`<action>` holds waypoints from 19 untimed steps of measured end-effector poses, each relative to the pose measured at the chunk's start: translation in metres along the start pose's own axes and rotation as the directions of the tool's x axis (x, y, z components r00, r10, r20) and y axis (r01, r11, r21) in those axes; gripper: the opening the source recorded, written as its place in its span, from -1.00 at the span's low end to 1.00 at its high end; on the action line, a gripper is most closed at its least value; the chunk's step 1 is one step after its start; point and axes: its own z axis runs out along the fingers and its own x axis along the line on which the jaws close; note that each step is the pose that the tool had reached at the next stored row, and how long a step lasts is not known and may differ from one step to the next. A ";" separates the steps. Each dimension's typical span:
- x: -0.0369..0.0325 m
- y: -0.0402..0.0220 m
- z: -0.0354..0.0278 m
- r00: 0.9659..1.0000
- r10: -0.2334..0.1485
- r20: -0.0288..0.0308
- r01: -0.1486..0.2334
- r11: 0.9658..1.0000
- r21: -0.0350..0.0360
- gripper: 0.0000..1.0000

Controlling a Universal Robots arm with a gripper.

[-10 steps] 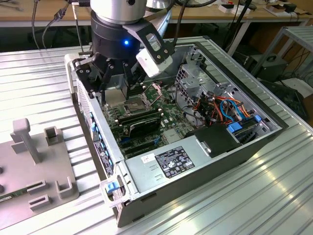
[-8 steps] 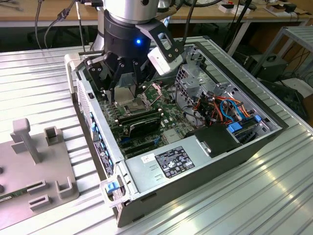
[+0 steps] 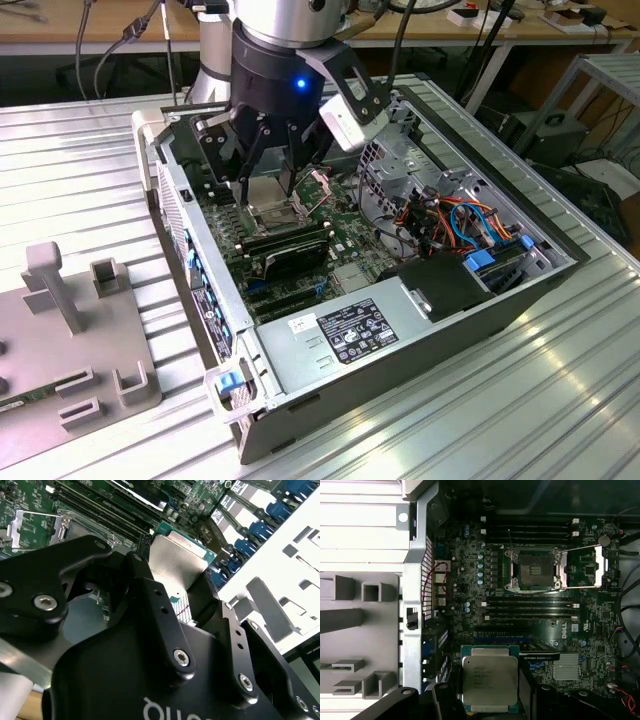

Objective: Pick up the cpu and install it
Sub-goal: 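Pick up the cpu and move it towards the insertion slot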

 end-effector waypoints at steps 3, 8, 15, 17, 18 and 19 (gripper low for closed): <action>-0.0051 0.0000 0.0001 1.000 0.000 0.000 0.000 1.000 0.000 0.09; -0.0132 -0.0001 0.0002 1.000 0.000 0.000 0.000 1.000 0.000 0.09; -0.0243 -0.0001 0.0003 1.000 0.000 0.000 0.000 1.000 0.000 0.09; -0.0274 -0.0002 0.0004 1.000 0.000 0.000 0.000 1.000 0.000 0.09; -0.0289 -0.0002 0.0004 1.000 0.000 0.000 0.000 1.000 0.000 0.09; -0.0301 -0.0002 0.0004 1.000 0.000 0.000 0.000 1.000 0.000 0.09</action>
